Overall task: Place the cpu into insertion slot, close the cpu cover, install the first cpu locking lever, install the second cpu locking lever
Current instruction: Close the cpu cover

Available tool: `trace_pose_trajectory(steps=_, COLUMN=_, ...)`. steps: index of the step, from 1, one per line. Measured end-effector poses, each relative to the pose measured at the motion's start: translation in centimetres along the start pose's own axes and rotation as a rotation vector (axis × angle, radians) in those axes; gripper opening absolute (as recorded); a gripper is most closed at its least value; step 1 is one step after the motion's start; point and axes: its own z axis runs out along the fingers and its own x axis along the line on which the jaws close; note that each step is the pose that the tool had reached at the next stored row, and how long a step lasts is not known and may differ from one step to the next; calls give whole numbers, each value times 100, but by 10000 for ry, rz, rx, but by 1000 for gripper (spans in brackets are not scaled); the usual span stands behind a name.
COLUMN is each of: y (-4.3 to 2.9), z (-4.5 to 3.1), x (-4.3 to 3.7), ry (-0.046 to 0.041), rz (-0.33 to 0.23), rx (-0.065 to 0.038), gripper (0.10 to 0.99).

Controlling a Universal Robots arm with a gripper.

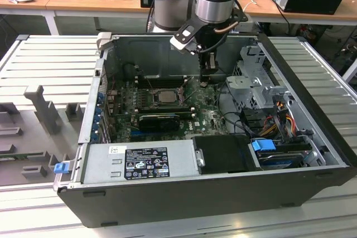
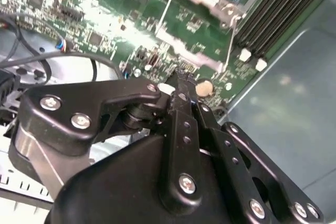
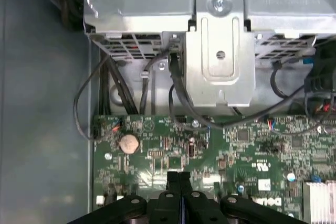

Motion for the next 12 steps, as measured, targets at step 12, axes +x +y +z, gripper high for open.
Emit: trace_pose_trajectory(steps=12, y=-94, z=76, x=-25, ry=0, rz=-13, rx=41, gripper=106)
